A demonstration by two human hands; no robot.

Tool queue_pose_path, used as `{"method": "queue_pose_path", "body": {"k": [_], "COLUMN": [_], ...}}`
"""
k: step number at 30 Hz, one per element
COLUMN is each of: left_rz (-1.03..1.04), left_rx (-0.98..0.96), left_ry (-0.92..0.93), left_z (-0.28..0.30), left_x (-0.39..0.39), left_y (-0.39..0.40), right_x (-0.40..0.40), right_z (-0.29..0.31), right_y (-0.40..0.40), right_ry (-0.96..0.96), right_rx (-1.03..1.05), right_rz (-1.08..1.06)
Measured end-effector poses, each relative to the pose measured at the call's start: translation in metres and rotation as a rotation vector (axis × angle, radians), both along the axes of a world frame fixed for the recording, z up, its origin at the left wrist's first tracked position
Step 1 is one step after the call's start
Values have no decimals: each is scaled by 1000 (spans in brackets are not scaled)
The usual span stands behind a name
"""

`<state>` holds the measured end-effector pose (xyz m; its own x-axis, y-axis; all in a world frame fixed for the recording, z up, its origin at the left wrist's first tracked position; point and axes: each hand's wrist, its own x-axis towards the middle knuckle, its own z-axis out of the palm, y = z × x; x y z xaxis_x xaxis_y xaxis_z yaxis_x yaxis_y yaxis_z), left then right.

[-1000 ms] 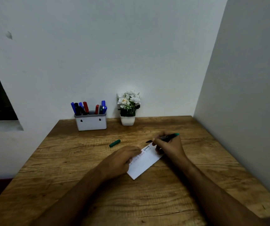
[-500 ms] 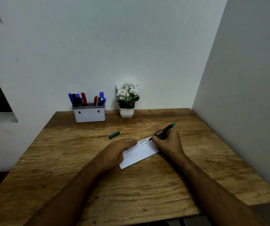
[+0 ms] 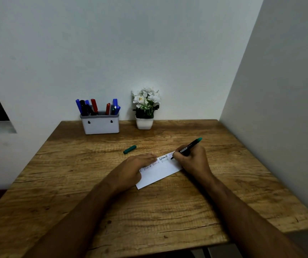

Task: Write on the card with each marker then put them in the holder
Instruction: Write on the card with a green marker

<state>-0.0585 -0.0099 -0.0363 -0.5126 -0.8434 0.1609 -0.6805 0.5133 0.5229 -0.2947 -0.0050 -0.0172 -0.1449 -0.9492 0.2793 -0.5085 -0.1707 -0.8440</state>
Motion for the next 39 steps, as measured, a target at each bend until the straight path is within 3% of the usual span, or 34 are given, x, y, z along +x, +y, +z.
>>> {"method": "queue_pose_path", "body": {"k": [39], "left_rz": [-4], "left_rx": [-6], "left_ry": [-36], "left_z": [-2], "left_x": [0], "left_y": [-2], "right_x": [-2], "right_z": [-1], "right_y": [-3], "right_ry": [-13], "right_rx": [-17], "right_rz": [-110]}}
